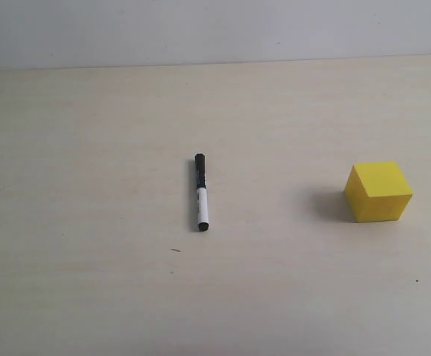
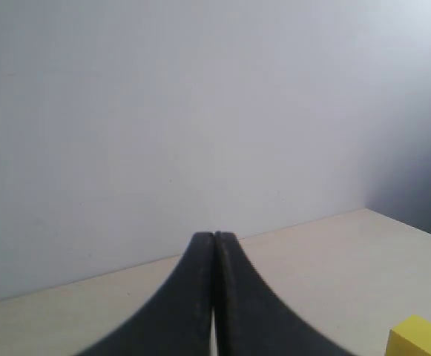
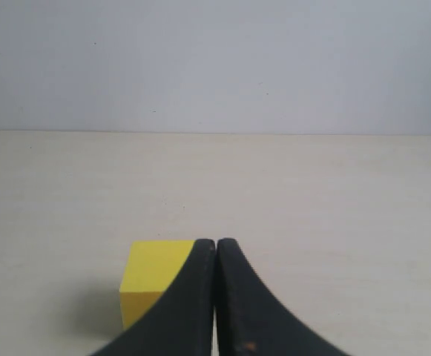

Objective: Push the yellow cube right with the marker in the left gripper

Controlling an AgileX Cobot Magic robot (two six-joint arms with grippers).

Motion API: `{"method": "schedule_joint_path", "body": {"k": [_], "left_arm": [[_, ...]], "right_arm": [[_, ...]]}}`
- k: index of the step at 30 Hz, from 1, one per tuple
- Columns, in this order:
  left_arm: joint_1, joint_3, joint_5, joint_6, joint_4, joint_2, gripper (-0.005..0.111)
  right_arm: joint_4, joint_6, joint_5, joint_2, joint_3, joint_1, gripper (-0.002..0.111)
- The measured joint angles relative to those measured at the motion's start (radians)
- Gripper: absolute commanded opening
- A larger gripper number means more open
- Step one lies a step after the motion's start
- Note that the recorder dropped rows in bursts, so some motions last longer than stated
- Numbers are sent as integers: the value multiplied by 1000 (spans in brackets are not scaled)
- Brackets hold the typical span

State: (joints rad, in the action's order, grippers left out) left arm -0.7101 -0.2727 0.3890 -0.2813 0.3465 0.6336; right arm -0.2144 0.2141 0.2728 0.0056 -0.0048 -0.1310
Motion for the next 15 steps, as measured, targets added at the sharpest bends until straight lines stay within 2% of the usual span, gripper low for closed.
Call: {"method": "schedule_joint_path", "body": {"k": [10,15], "left_arm": [[0,0,0,-3,-2,0,0],[0,0,0,-180,-18,0,0]], "right_arm": [[0,0,0,0,0,0,0],[0,0,0,0,0,0,0]]}}
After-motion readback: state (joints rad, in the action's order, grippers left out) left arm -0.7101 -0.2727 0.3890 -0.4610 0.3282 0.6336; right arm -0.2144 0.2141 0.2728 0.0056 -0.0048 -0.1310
